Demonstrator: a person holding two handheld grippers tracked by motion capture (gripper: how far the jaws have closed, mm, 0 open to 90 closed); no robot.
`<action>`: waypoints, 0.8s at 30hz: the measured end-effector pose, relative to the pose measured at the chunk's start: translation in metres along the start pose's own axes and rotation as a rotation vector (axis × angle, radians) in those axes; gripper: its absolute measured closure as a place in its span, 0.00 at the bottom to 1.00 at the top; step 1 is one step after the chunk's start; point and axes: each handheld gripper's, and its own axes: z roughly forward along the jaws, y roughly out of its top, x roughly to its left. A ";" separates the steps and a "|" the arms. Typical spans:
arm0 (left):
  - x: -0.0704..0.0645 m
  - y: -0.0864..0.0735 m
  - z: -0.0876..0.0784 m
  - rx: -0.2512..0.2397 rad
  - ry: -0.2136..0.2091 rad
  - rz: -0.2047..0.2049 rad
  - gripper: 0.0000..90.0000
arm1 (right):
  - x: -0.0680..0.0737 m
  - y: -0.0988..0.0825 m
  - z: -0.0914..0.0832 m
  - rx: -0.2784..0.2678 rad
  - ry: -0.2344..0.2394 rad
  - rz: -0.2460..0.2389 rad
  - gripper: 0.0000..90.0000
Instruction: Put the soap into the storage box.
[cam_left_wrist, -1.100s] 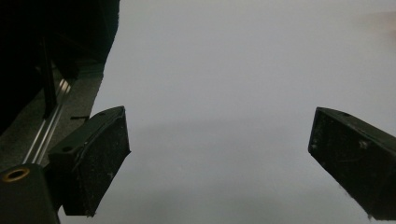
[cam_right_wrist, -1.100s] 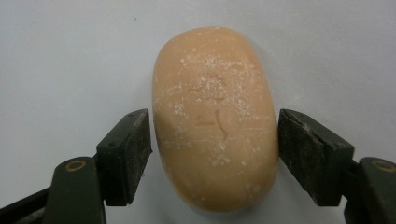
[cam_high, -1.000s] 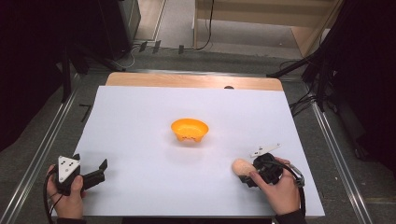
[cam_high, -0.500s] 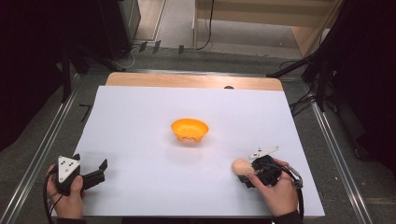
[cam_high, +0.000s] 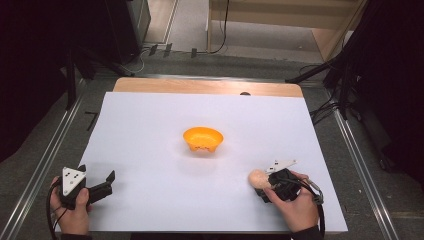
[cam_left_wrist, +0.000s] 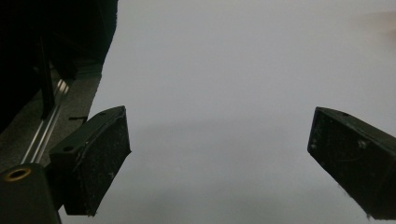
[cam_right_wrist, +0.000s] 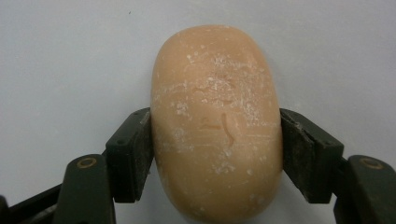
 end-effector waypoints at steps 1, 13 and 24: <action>0.000 0.000 0.000 0.000 -0.001 0.001 0.07 | 0.000 0.000 0.000 0.001 0.004 0.000 0.37; 0.000 0.000 0.000 -0.001 0.001 -0.001 0.07 | -0.008 -0.002 -0.003 -0.025 0.052 -0.026 0.37; 0.001 0.000 0.000 0.000 0.001 -0.007 0.07 | -0.006 0.008 -0.010 -0.053 0.079 -0.074 0.37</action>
